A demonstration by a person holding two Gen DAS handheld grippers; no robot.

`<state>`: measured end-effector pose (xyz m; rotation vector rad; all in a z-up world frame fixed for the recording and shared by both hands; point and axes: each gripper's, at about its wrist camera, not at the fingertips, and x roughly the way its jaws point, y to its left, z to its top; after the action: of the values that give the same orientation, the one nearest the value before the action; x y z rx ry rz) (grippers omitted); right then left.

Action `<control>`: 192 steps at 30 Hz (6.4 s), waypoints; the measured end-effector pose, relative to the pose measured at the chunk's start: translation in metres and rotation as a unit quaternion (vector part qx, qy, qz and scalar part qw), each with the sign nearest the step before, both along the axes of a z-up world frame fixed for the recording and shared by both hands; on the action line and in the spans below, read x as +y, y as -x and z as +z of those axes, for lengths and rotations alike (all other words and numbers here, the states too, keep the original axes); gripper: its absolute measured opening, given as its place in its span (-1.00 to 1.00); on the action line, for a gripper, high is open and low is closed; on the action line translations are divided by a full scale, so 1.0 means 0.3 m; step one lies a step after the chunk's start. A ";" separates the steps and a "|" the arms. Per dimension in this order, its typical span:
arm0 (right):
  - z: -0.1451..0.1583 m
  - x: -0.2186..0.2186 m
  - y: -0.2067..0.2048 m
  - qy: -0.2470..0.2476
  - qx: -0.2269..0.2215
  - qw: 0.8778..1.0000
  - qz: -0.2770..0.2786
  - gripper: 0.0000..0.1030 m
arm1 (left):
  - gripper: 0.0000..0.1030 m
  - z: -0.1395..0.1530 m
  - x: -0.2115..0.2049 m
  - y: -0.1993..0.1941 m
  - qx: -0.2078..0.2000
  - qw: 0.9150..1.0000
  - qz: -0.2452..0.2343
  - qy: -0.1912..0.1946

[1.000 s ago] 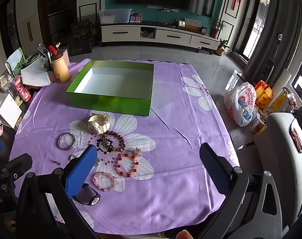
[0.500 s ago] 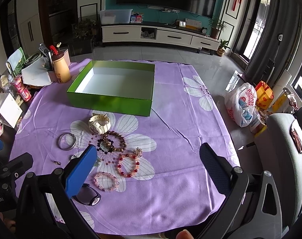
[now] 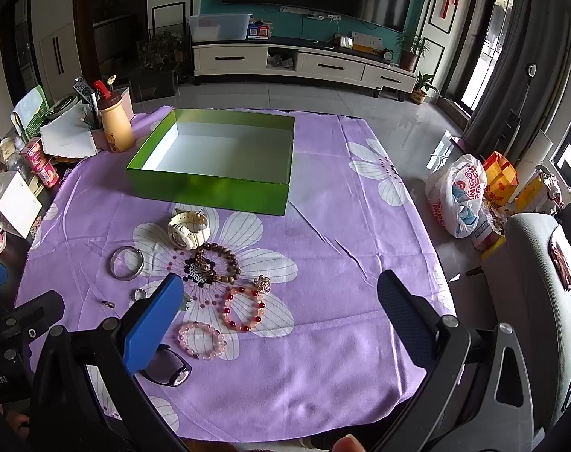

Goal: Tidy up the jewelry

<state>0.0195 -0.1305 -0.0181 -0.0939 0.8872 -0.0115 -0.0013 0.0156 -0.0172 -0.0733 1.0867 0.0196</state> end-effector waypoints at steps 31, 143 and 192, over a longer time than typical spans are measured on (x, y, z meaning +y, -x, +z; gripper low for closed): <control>0.000 0.002 -0.001 -0.001 0.002 1.000 0.000 0.97 | 0.96 -0.001 0.003 -0.001 -0.001 1.000 0.004 -0.001; -0.360 0.121 -0.253 -0.069 0.221 0.972 0.051 -0.86 | -0.96 -0.560 0.117 -0.563 0.127 0.991 0.012 0.050; -0.160 0.088 -0.793 -0.039 0.131 0.989 0.057 0.56 | 0.30 -0.300 0.051 -1.019 0.044 0.999 -0.004 0.009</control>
<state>0.2573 -0.1042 -0.0662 -0.0741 1.1419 0.1456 0.3045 0.0308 -0.1072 -0.0844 1.1759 0.0065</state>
